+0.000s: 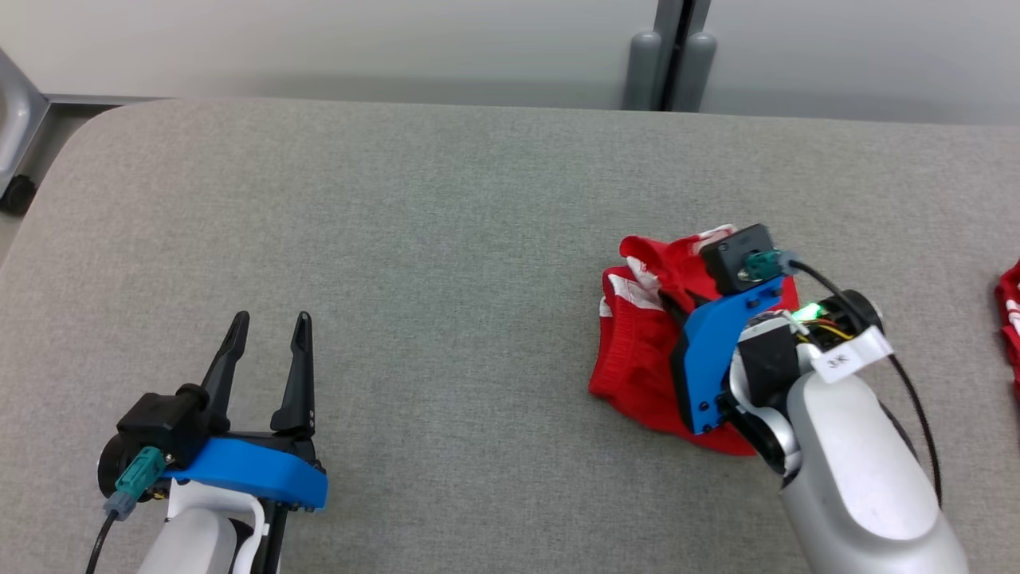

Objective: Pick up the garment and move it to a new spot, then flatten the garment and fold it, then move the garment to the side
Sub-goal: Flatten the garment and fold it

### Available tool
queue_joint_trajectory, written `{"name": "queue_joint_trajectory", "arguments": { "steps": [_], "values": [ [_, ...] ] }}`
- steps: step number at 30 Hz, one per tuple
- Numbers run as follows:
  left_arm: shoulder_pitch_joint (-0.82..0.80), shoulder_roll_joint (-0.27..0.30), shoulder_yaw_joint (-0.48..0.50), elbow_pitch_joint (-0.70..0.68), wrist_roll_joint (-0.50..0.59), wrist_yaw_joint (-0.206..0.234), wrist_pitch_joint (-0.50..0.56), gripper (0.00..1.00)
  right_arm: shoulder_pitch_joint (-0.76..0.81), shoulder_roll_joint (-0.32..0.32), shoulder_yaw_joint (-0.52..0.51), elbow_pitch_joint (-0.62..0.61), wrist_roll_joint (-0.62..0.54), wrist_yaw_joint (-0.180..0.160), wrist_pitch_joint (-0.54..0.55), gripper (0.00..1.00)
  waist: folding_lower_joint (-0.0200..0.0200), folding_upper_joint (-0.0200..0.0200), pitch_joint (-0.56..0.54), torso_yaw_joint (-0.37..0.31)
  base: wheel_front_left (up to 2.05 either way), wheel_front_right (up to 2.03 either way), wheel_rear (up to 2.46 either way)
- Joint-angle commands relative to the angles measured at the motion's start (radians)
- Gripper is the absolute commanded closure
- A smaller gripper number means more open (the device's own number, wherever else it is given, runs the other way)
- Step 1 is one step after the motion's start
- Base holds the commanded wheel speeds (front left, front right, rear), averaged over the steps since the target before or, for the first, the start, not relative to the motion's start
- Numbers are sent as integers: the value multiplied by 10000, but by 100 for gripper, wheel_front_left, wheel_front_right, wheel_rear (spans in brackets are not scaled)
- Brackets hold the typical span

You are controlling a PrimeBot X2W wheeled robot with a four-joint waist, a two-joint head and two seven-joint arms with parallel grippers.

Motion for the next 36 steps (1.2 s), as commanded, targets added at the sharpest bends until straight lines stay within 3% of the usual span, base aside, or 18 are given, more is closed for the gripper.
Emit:
{"name": "queue_joint_trajectory", "arguments": {
  "steps": [1,7,8,9,15,19,25,31,32,33,34,36],
  "values": [
    [-76,-22,-31,10,-23,-53,-16,0,-227,77,271,380,154,7,85,100,0,-1,97,130,0,0,0],
    [-222,-106,-135,79,-3,-41,-47,0,-541,141,850,1187,589,7,12,100,0,-1,202,345,0,0,0],
    [-219,-116,-139,91,1,-31,-52,0,-526,141,925,1244,685,7,20,64,0,-1,204,355,0,0,0],
    [-213,-120,-140,103,2,-26,-55,0,-503,139,955,1277,813,7,43,0,0,-1,202,358,0,0,0],
    [-54,-51,-85,162,-25,21,-60,0,-393,135,1049,346,2545,7,-300,0,0,-1,35,203,0,0,0],
    [30,-21,-66,151,-52,75,-68,0,-159,127,572,-485,2983,7,-668,0,0,-1,-112,71,0,0,0],
    [165,53,-85,56,-74,102,-67,0,647,-660,-1008,-1467,2250,7,-706,0,0,-1,-289,-102,0,0,0],
    [45,90,-159,-37,-70,89,5,0,1338,-1231,-1703,-888,1150,7,-1351,0,0,-1,-185,-138,0,0,0],
    [22,93,-163,-54,-72,95,7,0,1393,-1166,-1673,-701,1089,7,-1479,27,0,-1,-156,-140,0,0,0],
    [1,105,-171,-68,-75,93,13,0,1403,-1112,-1560,-555,995,7,-1627,85,0,-1,-124,-142,0,0,0],
    [-14,116,-178,-78,-81,91,23,0,1406,-1046,-1393,-372,906,7,-1759,100,0,-1,-103,-144,0,0,0],
    [-36,142,-189,-87,-92,85,28,0,1349,-866,-1028,24,732,7,-1953,100,0,-1,-70,-150,0,0,0]
  ]
}}
